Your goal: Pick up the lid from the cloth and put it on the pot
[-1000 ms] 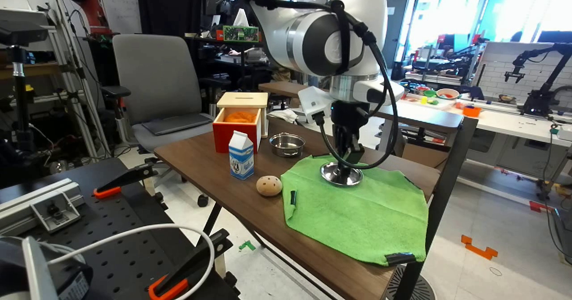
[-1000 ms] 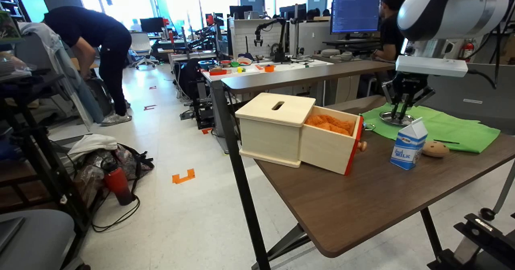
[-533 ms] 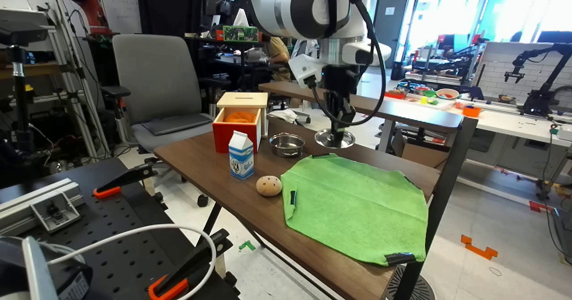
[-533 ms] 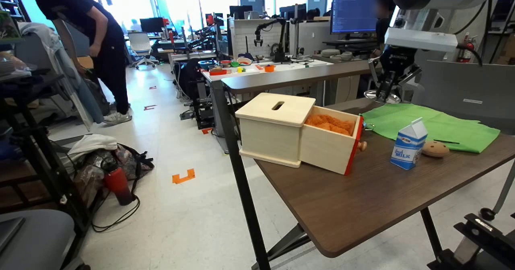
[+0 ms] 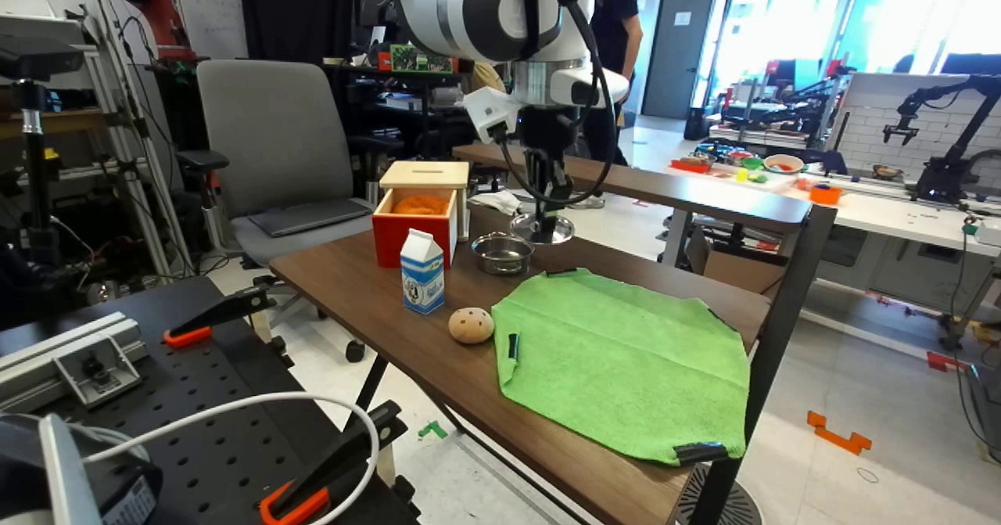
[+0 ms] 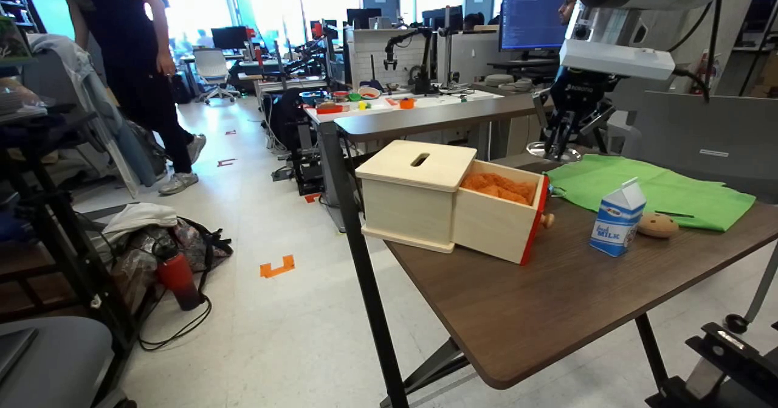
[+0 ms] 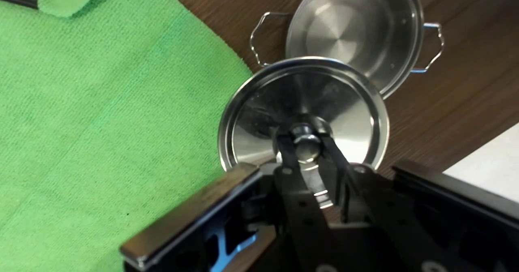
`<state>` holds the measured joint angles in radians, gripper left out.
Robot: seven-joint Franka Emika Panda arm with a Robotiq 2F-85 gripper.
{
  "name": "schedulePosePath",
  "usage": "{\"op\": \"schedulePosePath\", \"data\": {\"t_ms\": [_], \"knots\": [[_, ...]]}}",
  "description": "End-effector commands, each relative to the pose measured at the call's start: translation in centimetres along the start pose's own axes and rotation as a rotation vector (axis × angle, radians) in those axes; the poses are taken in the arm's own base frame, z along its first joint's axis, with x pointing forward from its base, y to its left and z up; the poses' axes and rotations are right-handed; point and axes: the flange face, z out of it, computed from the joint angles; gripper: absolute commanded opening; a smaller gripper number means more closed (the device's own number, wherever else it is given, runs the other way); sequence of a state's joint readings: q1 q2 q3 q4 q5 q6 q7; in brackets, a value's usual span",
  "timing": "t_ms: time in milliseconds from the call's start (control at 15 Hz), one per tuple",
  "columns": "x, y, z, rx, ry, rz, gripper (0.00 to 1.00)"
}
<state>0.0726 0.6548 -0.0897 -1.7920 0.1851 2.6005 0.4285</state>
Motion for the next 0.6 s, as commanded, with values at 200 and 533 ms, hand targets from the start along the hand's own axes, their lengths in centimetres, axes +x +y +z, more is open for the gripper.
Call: {"op": "schedulePosePath", "data": {"t_ms": [200,533], "knots": [[-3.5,-2.1,1.5,-0.013,-0.003,-0.051,0.05],[-4.4,-2.9,2.4,-0.029,0.029,-0.088,0.05]]}}
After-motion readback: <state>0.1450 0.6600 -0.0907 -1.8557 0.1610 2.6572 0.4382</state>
